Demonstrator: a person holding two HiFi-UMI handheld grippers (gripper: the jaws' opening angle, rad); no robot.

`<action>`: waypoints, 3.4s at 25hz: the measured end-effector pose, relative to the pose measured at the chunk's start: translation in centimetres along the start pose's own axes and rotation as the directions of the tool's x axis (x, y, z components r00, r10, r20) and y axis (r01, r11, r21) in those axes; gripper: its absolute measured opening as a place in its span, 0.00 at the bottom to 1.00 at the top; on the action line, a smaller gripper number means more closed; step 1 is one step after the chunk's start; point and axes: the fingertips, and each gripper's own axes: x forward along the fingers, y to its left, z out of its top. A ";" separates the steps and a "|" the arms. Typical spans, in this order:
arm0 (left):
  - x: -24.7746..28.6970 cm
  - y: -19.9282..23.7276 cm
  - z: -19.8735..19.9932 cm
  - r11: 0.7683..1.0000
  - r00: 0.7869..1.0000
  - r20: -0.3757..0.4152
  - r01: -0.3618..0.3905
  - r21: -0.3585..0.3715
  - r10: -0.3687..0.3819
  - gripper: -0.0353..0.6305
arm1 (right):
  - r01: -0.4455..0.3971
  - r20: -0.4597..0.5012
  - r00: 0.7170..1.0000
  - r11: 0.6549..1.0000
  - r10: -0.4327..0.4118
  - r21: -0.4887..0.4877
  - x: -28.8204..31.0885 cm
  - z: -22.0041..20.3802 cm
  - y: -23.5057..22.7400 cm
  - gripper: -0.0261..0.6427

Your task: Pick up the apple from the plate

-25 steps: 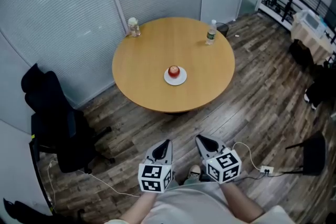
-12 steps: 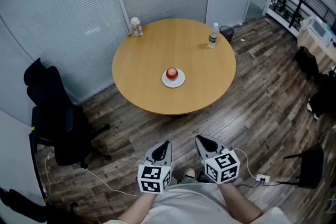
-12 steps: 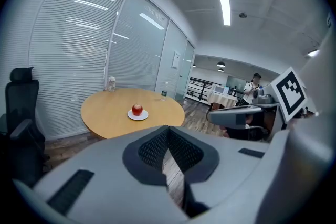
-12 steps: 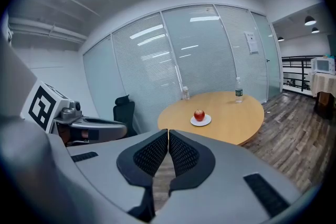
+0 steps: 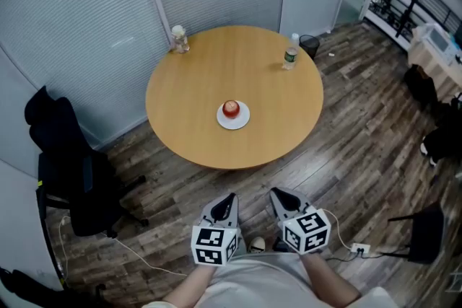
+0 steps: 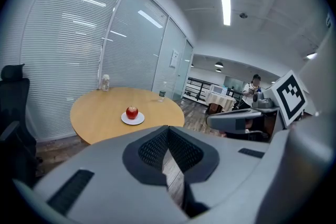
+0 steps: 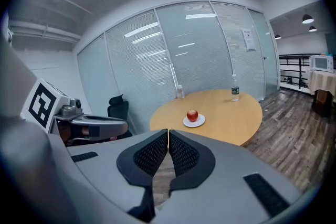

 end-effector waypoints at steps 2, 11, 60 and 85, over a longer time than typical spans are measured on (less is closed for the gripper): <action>1.4 1.1 1.0 1.000 1.000 0.002 0.012 0.003 -0.012 0.06 | 0.013 -0.003 1.000 1.000 -0.013 0.003 1.4 0.7 -0.7 0.09; 7.2 8.9 6.8 0.999 0.999 0.011 0.048 0.022 -0.048 0.06 | 0.075 0.021 0.997 0.997 -0.075 0.005 9.8 6.5 -3.0 0.09; 23.3 17.4 9.7 0.999 0.992 -0.120 0.044 0.025 -0.041 0.06 | 0.085 -0.104 0.991 0.996 -0.082 0.025 24.7 11.0 -12.5 0.09; 30.5 19.1 4.6 0.999 0.967 -0.255 0.032 0.032 -0.023 0.46 | 0.045 -0.198 0.980 0.998 -0.034 0.051 28.2 7.7 -13.6 0.09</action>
